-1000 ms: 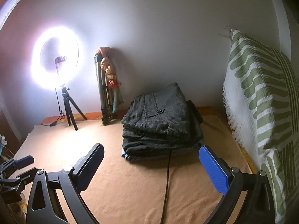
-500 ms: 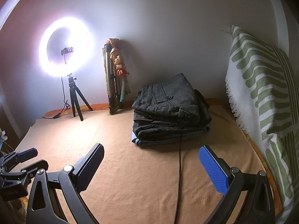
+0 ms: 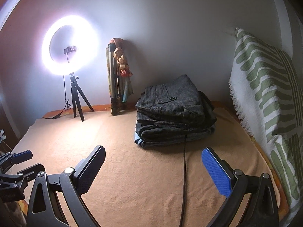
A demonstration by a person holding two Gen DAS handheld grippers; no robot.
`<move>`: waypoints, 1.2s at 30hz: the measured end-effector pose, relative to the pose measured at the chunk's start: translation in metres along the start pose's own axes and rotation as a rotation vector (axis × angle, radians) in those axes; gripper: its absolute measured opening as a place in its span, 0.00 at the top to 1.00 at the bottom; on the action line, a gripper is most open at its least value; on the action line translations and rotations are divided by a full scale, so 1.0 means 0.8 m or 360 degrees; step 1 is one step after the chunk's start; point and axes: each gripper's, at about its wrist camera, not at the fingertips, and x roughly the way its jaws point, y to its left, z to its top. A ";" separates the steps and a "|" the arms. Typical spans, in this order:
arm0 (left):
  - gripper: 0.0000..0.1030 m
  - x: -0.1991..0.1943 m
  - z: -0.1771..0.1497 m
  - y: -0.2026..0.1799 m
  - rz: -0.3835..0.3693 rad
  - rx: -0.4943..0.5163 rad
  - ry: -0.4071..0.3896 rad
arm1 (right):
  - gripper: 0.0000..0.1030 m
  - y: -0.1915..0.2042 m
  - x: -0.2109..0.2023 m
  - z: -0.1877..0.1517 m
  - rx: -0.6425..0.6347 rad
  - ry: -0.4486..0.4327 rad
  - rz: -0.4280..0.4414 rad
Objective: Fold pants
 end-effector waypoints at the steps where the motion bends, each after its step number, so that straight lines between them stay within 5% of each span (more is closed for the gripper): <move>1: 0.22 0.000 0.000 0.001 -0.0002 -0.0005 0.0004 | 0.00 0.000 0.002 0.000 -0.0002 0.0005 0.0001; 36: 0.22 0.003 -0.001 -0.005 0.0002 0.0016 0.0024 | 0.00 -0.005 0.008 -0.003 0.0002 0.0025 -0.0009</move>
